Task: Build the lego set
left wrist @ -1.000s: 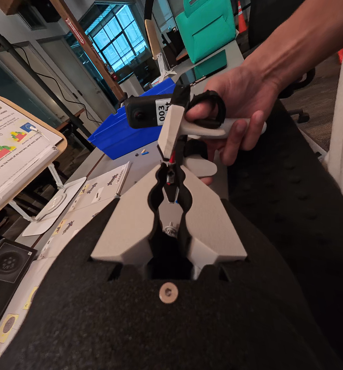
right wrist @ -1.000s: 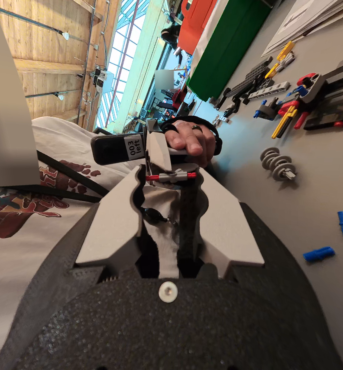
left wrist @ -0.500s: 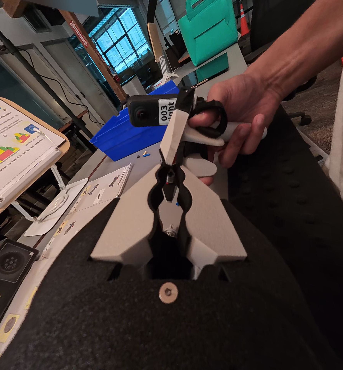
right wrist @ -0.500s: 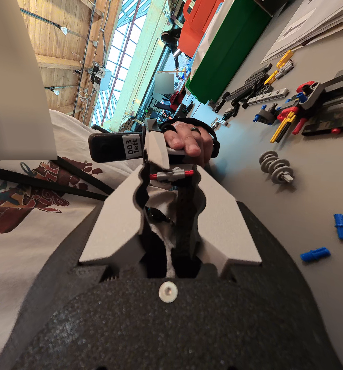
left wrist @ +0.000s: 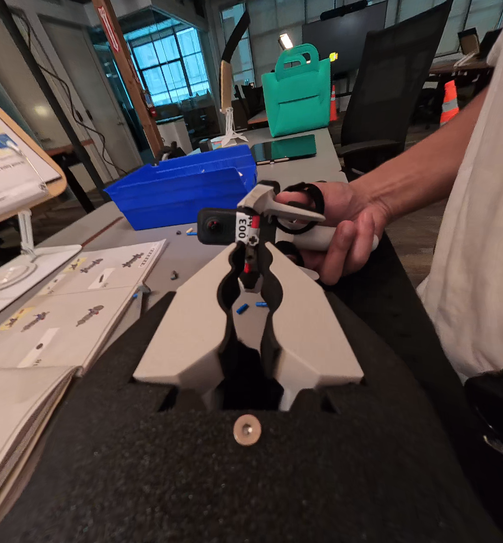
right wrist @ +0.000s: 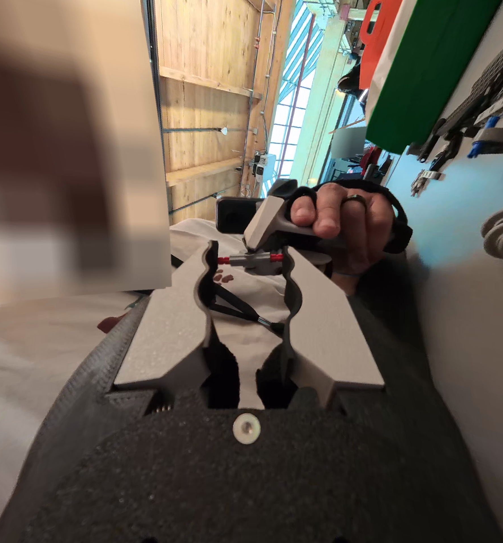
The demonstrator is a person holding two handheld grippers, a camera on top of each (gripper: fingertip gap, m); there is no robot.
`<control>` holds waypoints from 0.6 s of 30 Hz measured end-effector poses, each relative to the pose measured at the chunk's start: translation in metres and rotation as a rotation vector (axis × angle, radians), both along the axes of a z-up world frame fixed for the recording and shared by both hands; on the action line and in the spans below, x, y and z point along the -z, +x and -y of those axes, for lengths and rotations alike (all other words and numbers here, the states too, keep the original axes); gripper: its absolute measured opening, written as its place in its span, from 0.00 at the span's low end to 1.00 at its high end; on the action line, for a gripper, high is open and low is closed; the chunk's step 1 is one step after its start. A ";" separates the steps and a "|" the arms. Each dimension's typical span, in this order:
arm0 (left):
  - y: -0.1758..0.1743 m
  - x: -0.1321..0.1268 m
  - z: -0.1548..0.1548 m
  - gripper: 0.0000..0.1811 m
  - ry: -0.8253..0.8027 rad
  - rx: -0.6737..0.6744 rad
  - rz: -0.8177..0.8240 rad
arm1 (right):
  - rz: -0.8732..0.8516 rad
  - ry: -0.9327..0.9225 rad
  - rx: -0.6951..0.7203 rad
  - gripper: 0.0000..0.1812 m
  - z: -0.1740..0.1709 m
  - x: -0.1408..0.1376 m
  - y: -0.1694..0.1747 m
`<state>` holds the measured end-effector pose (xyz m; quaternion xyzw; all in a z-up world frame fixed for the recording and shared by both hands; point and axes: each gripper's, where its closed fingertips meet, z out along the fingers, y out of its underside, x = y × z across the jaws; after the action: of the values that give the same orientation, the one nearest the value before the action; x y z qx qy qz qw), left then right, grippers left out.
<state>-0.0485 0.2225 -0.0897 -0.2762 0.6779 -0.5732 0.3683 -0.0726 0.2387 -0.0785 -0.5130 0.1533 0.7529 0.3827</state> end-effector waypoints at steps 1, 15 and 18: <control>0.000 0.000 -0.002 0.04 -0.017 0.004 -0.019 | 0.011 -0.002 0.008 0.23 -0.003 0.000 0.000; -0.029 0.029 -0.052 0.03 -0.623 0.218 -0.969 | 1.135 0.313 0.333 0.28 -0.030 0.014 0.010; -0.029 0.031 -0.052 0.03 -0.704 0.243 -1.056 | 1.375 0.314 0.325 0.27 -0.038 0.030 0.002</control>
<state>-0.0774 0.2741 -0.1207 -0.5466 0.5657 -0.5858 -0.1951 -0.0710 0.2764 -0.1083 -0.7802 -0.1578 0.2068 0.5689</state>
